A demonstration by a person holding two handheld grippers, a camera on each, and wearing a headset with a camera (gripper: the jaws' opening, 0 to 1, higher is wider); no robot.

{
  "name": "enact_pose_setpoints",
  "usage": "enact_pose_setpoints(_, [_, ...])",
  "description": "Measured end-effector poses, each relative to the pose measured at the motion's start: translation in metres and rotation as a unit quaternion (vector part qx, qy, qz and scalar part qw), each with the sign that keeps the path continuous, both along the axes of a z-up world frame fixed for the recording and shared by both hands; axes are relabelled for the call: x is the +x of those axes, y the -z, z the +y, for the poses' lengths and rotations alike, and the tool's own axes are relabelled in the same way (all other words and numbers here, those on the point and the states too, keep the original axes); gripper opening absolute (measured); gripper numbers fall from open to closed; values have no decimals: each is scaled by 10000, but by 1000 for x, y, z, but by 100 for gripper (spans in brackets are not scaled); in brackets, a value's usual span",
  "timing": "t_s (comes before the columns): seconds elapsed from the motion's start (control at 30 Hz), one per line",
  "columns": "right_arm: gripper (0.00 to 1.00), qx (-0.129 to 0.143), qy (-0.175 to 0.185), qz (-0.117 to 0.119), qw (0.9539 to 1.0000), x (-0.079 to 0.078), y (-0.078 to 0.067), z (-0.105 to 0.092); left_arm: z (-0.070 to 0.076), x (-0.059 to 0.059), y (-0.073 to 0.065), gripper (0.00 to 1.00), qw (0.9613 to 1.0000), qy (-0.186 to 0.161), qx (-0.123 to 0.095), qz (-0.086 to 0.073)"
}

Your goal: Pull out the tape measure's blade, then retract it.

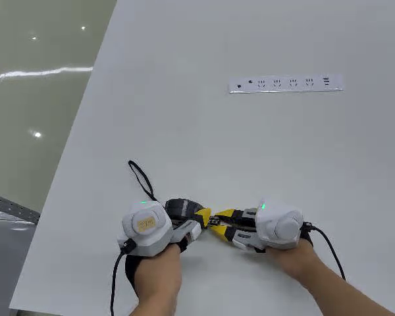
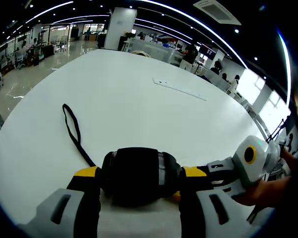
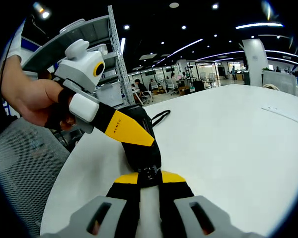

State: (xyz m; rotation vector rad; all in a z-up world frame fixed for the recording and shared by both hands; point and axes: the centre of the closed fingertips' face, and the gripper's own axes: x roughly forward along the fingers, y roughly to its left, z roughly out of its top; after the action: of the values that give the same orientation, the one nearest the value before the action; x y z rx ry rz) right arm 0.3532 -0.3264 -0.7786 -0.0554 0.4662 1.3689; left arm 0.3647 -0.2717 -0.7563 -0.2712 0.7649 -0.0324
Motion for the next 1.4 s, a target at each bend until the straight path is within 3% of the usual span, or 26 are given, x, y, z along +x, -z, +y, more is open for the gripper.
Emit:
enact_pose_setpoints(0.47, [12,-28,-304,-52,9995,-1,1,3,0,0,0,62,10000,29,-52,2])
enact_pose_setpoints(0.8, [14,-37,-268,-168,9995,-1,1,3,0,0,0,62,10000,44,-18,-2])
enact_pose_setpoints(1.23, [16,51,-281,-27,9996,-4,-1,-2,0,-1,0,62,10000,91,-11,20])
enact_pose_setpoints(1.4, [15,14,-350,-173,9992,-4,-1,-2,-1,-1,0,62,10000,84,-12,14])
